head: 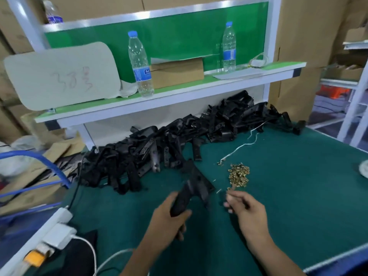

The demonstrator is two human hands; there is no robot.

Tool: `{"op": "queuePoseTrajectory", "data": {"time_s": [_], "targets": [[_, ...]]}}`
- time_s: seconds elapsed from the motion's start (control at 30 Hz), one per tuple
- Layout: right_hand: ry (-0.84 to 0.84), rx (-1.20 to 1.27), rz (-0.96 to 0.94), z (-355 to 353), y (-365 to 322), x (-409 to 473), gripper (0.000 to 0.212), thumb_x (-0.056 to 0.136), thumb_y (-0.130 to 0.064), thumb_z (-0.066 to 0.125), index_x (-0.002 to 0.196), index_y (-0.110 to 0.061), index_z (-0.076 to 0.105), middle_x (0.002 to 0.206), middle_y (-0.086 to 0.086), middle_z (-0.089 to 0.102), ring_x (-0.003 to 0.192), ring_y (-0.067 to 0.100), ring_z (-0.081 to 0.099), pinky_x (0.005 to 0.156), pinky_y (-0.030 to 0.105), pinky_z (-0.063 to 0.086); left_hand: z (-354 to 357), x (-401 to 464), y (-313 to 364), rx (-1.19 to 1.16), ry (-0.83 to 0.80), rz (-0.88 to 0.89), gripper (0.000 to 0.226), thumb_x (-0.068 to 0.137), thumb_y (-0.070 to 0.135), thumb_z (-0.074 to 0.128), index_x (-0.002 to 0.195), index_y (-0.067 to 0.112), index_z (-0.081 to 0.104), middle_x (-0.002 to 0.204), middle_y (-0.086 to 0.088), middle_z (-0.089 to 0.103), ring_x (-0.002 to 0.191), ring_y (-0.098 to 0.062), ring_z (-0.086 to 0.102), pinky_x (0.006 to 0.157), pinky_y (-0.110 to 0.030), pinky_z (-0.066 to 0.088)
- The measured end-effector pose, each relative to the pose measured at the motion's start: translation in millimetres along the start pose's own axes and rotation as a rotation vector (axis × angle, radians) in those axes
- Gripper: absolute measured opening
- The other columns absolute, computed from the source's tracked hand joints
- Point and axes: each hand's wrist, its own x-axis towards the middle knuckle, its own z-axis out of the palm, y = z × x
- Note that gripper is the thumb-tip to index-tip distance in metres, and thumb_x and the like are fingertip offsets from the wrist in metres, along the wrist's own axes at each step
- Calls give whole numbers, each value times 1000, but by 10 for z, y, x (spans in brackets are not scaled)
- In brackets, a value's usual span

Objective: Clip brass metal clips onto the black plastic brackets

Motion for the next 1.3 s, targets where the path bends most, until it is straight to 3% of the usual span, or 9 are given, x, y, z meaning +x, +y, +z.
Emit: {"op": "queuePoseTrajectory", "data": {"time_s": [0.07, 0.13, 0.3, 0.4, 0.5, 0.67, 0.77, 0.97, 1.3], "targets": [[-31, 13, 7, 18, -5, -46, 13, 94, -3, 73, 96, -14, 81, 84, 9, 78, 79, 19, 74, 70, 22, 58, 167, -57, -135, 356, 42, 73, 14, 95, 28, 66, 100, 40, 59, 70, -4, 67, 54, -20, 62, 54, -41, 56], [-36, 50, 26, -11, -26, -33, 14, 94, 0, 72, 96, -11, 81, 84, 8, 78, 77, 16, 72, 70, 21, 57, 287, -96, -222, 463, 148, 99, 7, 94, 32, 66, 97, 33, 59, 69, 2, 63, 56, -10, 60, 58, -39, 55], [-125, 148, 110, 12, -20, -62, 13, 92, 3, 73, 103, -2, 77, 90, 12, 77, 83, 19, 75, 75, 21, 58, 390, -127, -285, 367, 351, 219, 60, 96, 52, 62, 148, 44, 32, 72, 5, 63, 63, -7, 61, 62, -30, 54], [-126, 282, 155, -33, -17, -37, 17, 92, 4, 72, 106, -3, 77, 91, 11, 77, 86, 19, 74, 80, 22, 59, 387, -141, -302, 374, 357, 308, 36, 97, 61, 42, 114, 31, 51, 65, 6, 62, 57, -9, 61, 58, -36, 53], [-126, 325, 179, -66, -6, -18, 21, 94, 6, 68, 107, -7, 78, 89, 7, 76, 85, 16, 72, 84, 24, 57, 422, -127, -300, 625, 346, 367, 45, 100, 61, 28, 86, 22, 47, 73, 10, 56, 65, -13, 54, 60, -41, 48], [-129, 217, 152, -34, 11, -37, 22, 96, 6, 66, 105, -9, 78, 86, 3, 72, 85, 14, 70, 87, 23, 57, 478, -34, -340, 959, 448, 369, 31, 101, 50, 53, 99, 20, 49, 84, 3, 58, 78, -22, 58, 68, -35, 43], [-126, 171, 138, -19, 6, -40, 21, 98, 5, 64, 107, -9, 77, 88, 6, 69, 85, 12, 68, 87, 22, 56, 502, -17, -348, 1127, 497, 277, 37, 102, 57, 46, 110, 21, 53, 93, 0, 65, 91, -25, 63, 78, -40, 48], [-103, 66, 108, 17, 58, -27, 16, 105, -10, 60, 108, -3, 74, 81, 0, 69, 72, 7, 63, 75, 20, 56, 497, 6, -393, 1112, 445, 285, 36, 103, 58, 37, 108, 24, 44, 64, 8, 50, 54, -17, 48, 62, -35, 38], [-109, 118, 111, 16, 57, -33, 7, 96, -6, 72, 94, -10, 78, 76, -1, 75, 73, 7, 69, 70, 18, 57, 451, -1, -381, 963, 330, 344, 34, 103, 58, 39, 117, 28, 44, 77, 5, 62, 62, -20, 58, 62, -36, 45]]}}
